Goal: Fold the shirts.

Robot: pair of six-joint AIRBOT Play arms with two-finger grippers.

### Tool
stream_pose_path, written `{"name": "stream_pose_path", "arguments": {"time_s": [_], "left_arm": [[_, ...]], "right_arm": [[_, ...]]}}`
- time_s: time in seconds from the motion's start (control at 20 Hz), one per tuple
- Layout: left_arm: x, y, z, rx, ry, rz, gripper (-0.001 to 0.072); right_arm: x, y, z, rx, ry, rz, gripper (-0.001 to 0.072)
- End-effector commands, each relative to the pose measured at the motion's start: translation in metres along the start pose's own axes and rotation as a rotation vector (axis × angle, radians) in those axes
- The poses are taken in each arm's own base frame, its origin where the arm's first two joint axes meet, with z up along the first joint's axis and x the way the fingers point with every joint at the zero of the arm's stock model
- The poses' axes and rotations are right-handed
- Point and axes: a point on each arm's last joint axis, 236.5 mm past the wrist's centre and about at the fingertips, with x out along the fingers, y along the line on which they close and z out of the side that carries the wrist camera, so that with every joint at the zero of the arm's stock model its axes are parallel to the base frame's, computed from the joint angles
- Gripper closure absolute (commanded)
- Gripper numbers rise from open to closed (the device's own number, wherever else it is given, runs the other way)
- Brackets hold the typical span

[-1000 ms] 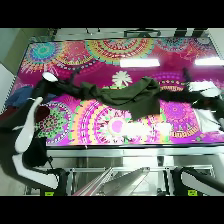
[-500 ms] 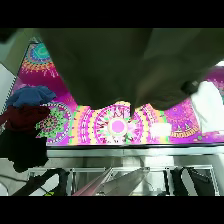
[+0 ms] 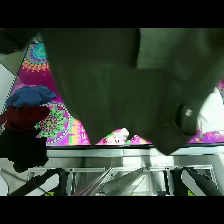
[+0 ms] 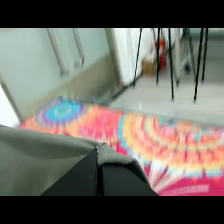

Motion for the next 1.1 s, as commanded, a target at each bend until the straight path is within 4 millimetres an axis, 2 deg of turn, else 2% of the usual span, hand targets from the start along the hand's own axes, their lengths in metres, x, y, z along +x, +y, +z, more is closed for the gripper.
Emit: {"name": "stream_pose_path", "arguments": {"time_s": [0.0, 0.1, 0.25, 0.35, 0.45, 0.5, 0.55, 0.6, 0.65, 0.7, 0.75, 0.8, 0.85, 0.9, 1.0, 1.05], "left_arm": [[0.076, 0.074, -0.08, -0.136, 0.173, -0.029, 0.0686], [0.112, 0.129, -0.141, -0.196, 0.297, 0.025, 0.0686], [0.146, 0.192, -0.219, -0.294, 0.397, 0.078, 0.0686], [0.155, 0.224, -0.252, -0.357, 0.412, 0.114, 0.0687], [0.154, 0.248, -0.263, -0.387, 0.406, 0.139, 0.0689], [0.149, 0.254, -0.259, -0.397, 0.405, 0.136, 0.0542], [0.14, 0.257, -0.251, -0.408, 0.401, 0.131, 0.0317], [0.127, 0.258, -0.239, -0.412, 0.401, 0.123, 0.0113], [0.112, 0.258, -0.227, -0.435, 0.405, 0.116, 0.0065], [0.095, 0.255, -0.22, -0.466, 0.421, 0.104, 0.0066], [0.074, 0.252, -0.217, -0.514, 0.449, 0.089, 0.0066], [0.056, 0.248, -0.219, -0.561, 0.481, 0.073, 0.0067], [0.039, 0.244, -0.227, -0.623, 0.513, 0.064, 0.0068], [0.025, 0.244, -0.237, -0.674, 0.523, 0.073, 0.0069], [-0.003, 0.225, -0.275, -0.8, 0.598, 0.064, 0.0186], [-0.015, 0.212, -0.3, -0.863, 0.645, 0.067, 0.0184]], "right_arm": [[0.074, -0.067, -0.113, 0.078, 0.273, -0.056, 0.0697], [0.109, -0.112, -0.171, 0.119, 0.36, -0.129, 0.0697], [0.154, -0.166, -0.234, 0.205, 0.397, -0.215, 0.0697], [0.174, -0.19, -0.264, 0.254, 0.393, -0.265, 0.0696], [0.184, -0.206, -0.28, 0.288, 0.38, -0.299, 0.0686], [0.185, -0.21, -0.282, 0.299, 0.371, -0.309, 0.0522], [0.182, -0.212, -0.278, 0.301, 0.365, -0.312, 0.0318], [0.176, -0.212, -0.272, 0.299, 0.367, -0.305, 0.0311], [0.165, -0.208, -0.264, 0.308, 0.376, -0.287, 0.0311], [0.151, -0.205, -0.258, 0.332, 0.394, -0.269, 0.0328], [0.132, -0.2, -0.254, 0.363, 0.429, -0.25, 0.0419], [0.114, -0.193, -0.255, 0.378, 0.478, -0.219, 0.0466], [0.093, -0.186, -0.263, 0.411, 0.547, -0.197, 0.0465], [0.075, -0.179, -0.274, 0.438, 0.608, -0.186, 0.0465], [0.037, -0.168, -0.3, 0.501, 0.69, -0.2, 0.0465], [0.02, -0.163, -0.313, 0.538, 0.697, -0.221, 0.0465]]}}
